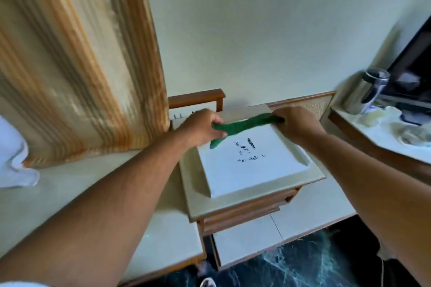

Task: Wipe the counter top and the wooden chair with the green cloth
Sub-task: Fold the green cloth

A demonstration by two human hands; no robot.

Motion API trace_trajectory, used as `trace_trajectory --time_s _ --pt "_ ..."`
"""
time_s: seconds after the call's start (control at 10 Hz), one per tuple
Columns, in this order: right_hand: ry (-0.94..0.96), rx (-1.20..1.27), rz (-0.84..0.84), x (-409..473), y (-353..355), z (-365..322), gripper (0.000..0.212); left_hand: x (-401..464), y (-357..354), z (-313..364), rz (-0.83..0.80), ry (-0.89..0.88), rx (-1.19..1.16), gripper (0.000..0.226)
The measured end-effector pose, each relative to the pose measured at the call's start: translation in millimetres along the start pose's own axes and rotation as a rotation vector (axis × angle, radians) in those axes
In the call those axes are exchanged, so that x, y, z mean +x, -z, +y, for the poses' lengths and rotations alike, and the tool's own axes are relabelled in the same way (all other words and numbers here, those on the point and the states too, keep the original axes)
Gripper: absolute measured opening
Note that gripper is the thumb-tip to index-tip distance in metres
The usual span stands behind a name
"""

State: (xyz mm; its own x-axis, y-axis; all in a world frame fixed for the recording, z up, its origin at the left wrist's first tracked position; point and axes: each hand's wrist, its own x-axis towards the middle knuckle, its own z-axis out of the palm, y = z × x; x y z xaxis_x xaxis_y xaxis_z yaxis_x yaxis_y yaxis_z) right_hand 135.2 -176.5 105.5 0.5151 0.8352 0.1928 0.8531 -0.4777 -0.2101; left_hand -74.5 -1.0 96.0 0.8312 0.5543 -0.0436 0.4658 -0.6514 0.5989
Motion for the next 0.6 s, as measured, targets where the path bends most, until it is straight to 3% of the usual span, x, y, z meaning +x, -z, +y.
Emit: trace_trajectory --time_s 0.2,0.3,0.4,0.5,0.6 --pt "0.04 -0.003 -0.528 -9.4 -73.2 39.5 0.017 23.1 -68.2 -40.4 -0.483 0.158 0.059 0.046" --pt "-0.035 0.175 -0.542 10.4 -84.3 52.8 0.038 36.8 -71.2 -49.7 -0.449 0.203 0.01 0.042" --pt "-0.02 0.084 -0.389 42.5 -101.6 53.0 0.045 50.9 -71.1 -54.4 -0.23 0.194 0.208 0.046" --pt "0.07 -0.012 -0.363 60.7 -122.8 35.7 0.055 56.5 -95.4 -49.7 -0.104 0.154 0.426 0.063" --pt "0.179 -0.102 -0.432 45.9 -156.5 24.3 0.064 51.4 -140.8 -38.5 -0.103 0.213 0.385 0.071"
